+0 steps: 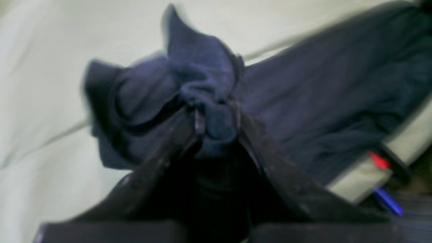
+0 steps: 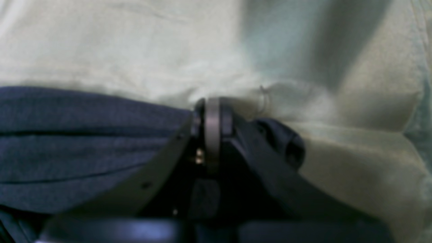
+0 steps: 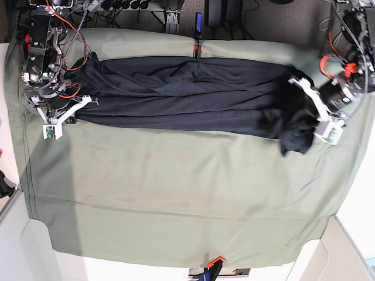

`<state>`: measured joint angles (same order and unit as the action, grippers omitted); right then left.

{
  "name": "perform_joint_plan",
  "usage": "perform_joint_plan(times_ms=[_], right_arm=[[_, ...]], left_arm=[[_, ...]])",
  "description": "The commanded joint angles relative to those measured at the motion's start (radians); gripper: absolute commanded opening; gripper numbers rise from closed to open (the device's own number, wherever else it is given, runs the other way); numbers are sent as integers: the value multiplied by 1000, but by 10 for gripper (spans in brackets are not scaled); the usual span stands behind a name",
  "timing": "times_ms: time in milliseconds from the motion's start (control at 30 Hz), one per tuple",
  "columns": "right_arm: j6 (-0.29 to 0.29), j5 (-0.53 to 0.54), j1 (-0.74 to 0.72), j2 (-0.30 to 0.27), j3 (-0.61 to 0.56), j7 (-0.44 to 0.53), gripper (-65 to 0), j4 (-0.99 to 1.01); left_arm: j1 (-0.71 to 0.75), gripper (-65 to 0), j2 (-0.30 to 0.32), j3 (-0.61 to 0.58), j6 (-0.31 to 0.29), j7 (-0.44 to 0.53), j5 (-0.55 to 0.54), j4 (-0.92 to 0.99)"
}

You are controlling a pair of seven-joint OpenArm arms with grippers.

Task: Fold the T-shirt properly
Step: 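Lift the bunched end with the left gripper and fold it toward the right gripper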

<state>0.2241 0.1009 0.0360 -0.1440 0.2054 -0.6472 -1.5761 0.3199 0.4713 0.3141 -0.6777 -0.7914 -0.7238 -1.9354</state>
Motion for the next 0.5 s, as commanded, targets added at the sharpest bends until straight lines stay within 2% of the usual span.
perform_joint_plan(times_ms=[0,100,200,467], right_arm=[[0,-3,-11,-8,4,10,-650,-13],[0,-3,-11,-8,4,10,-650,-13],[0,-3,-11,-8,4,10,-650,-13],[0,24,-11,-8,4,7,-650,-13]], left_arm=[[-21,-650,4,-36,18,25,19,-25],[-55,-650,-29,-178,46,31,134,-18],[-92,-650,-69,-290,66,48,205,-14],[-117,-649,-145,-481,64,54,258,2]])
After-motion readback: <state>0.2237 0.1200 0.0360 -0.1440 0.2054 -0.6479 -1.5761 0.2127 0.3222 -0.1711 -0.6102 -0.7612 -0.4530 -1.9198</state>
